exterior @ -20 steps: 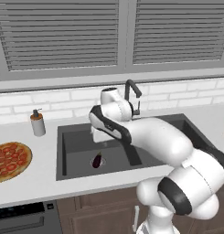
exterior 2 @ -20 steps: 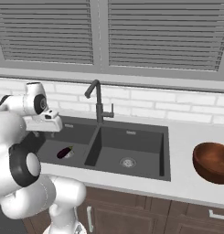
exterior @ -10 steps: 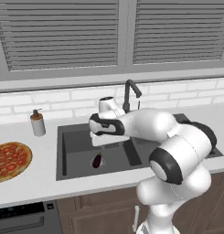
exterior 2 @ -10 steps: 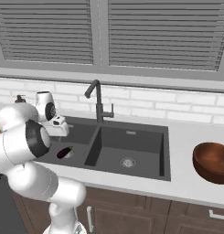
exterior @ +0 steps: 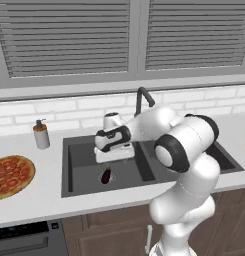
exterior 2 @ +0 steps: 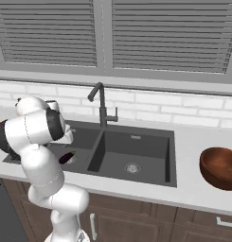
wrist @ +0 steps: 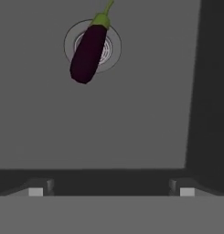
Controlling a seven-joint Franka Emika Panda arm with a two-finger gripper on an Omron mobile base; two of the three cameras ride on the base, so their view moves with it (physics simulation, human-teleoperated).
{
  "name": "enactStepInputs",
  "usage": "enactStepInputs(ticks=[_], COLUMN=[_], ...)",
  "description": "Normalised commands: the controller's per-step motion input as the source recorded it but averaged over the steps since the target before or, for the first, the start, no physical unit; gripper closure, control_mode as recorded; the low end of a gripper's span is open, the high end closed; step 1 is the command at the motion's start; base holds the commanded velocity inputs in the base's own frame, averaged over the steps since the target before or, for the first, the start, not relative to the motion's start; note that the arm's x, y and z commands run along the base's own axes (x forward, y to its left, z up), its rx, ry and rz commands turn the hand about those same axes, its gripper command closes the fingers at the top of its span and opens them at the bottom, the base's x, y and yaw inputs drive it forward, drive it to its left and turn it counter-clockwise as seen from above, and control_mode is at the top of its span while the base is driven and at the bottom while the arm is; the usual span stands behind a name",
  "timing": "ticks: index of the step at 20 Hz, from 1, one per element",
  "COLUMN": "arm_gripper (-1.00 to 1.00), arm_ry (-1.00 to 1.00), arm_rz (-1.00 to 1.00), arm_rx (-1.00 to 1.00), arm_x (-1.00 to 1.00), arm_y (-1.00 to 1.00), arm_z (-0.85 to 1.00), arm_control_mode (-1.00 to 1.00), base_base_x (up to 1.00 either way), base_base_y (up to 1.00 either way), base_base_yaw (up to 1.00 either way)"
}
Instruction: Pick the eggplant from the sink and place it in the bowl. Then pick the bowl and place it in the microwave. Then close the microwave door and press the start button.
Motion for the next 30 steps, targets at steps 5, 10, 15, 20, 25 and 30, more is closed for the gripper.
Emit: enactStepInputs(ticks=[5, 10, 15, 20, 25, 30], arm_gripper=[-1.0, -1.0, -1.0, -1.0, -1.0, -1.0], arm_ry=[0.0, 0.0, 0.0, 0.0, 0.0, 0.0], arm_rz=[-0.04, -0.03, 0.0, 0.0, 0.0, -0.03], arm_rx=[0.0, 0.0, 0.0, 0.0, 0.0, 0.0], arm_x=[0.21, 0.23, 0.19, 0.25, 0.23, 0.32], arm_y=[0.24, 0.08, 0.0, 0.0, 0.0, 0.05], arm_z=[-0.28, -0.31, -0.36, -0.33, -0.39, -0.39], arm_control_mode=[-1.0, -1.0, -1.0, -1.0, -1.0, -1.0], base_base_x=[0.0, 0.0, 0.0, 0.0, 0.0, 0.0], base_base_y=[0.0, 0.0, 0.0, 0.0, 0.0, 0.0], base_base_yaw=[0.0, 0.0, 0.0, 0.0, 0.0, 0.0])
